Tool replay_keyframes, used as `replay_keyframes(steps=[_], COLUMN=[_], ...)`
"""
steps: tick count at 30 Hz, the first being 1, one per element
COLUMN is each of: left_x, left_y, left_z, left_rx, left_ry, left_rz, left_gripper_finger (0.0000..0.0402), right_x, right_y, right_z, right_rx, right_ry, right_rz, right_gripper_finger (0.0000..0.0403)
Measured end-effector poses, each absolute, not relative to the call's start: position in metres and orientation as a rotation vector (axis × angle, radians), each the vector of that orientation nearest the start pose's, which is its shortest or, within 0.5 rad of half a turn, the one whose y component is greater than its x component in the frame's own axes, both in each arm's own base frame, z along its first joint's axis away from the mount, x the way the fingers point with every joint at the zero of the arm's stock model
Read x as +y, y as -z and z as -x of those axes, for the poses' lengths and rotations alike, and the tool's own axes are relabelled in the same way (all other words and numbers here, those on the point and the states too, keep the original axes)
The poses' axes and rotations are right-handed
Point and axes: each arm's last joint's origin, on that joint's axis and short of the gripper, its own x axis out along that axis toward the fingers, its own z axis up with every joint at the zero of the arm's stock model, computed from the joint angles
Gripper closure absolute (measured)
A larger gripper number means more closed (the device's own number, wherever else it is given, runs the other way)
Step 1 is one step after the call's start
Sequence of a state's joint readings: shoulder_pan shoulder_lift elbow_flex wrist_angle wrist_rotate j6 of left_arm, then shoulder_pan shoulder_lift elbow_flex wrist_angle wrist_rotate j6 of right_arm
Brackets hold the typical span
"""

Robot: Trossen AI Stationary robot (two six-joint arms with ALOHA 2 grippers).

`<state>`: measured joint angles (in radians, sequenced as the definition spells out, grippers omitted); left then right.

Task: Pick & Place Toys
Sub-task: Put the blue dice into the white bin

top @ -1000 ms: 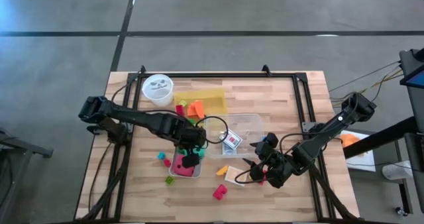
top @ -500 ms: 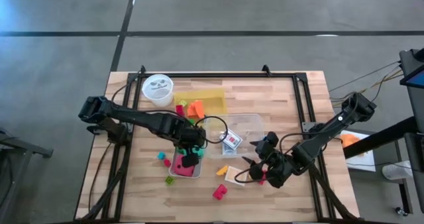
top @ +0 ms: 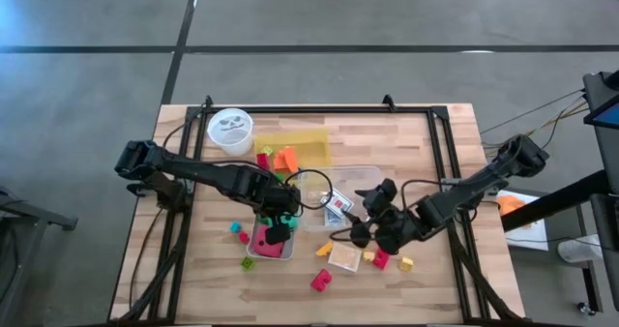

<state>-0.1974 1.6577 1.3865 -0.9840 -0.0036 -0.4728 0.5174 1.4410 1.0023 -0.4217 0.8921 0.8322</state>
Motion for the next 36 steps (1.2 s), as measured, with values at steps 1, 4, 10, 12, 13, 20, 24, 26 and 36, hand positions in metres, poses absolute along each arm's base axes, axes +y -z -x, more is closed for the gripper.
replay_keyframes(steps=[1, 4, 10, 12, 13, 20, 24, 26, 36], left_x=[-0.064, -0.064, -0.062, -0.061, -0.061, -0.060, -0.063, -0.063, -0.063], left_y=[-0.267, -0.267, -0.266, -0.268, -0.269, -0.276, -0.277, -0.277, -0.256], left_z=[-0.319, -0.319, -0.316, -0.314, -0.313, -0.310, -0.305, -0.301, -0.291], left_rx=[1.259, 1.259, 1.284, 1.289, 1.284, 1.229, 1.224, 1.223, 1.229], left_ry=[-0.130, -0.130, -0.130, -0.141, -0.156, -0.190, -0.175, -0.168, -0.144], left_rz=[0.282, 0.282, 0.264, 0.250, 0.236, 0.206, 0.204, 0.210, 0.248], left_gripper_finger=[0.0002, 0.0002, 0.0002, 0.0002, 0.0002, 0.0002, 0.0002, 0.0002, 0.0002], right_x=[0.122, 0.119, 0.114, 0.114, 0.114, 0.121, 0.123, 0.123, 0.103], right_y=[-0.251, -0.252, -0.249, -0.247, -0.247, -0.238, -0.233, -0.231, -0.234], right_z=[-0.264, -0.267, -0.283, -0.295, -0.300, -0.328, -0.339, -0.343, -0.354], right_rx=[0.450, 0.432, 0.419, 0.419, 0.411, 0.322, 0.271, 0.256, 0.236], right_ry=[0.585, 0.594, 0.558, 0.476, 0.429, 0.302, 0.277, 0.260, 0.096], right_rz=[-0.238, -0.258, -0.208, -0.193, -0.188, 0.004, 0.088, 0.118, 0.033], right_gripper_finger=[0.0078, 0.0078, 0.0078, 0.0078, 0.0078, 0.0078, 0.0078, 0.0078, 0.0078])
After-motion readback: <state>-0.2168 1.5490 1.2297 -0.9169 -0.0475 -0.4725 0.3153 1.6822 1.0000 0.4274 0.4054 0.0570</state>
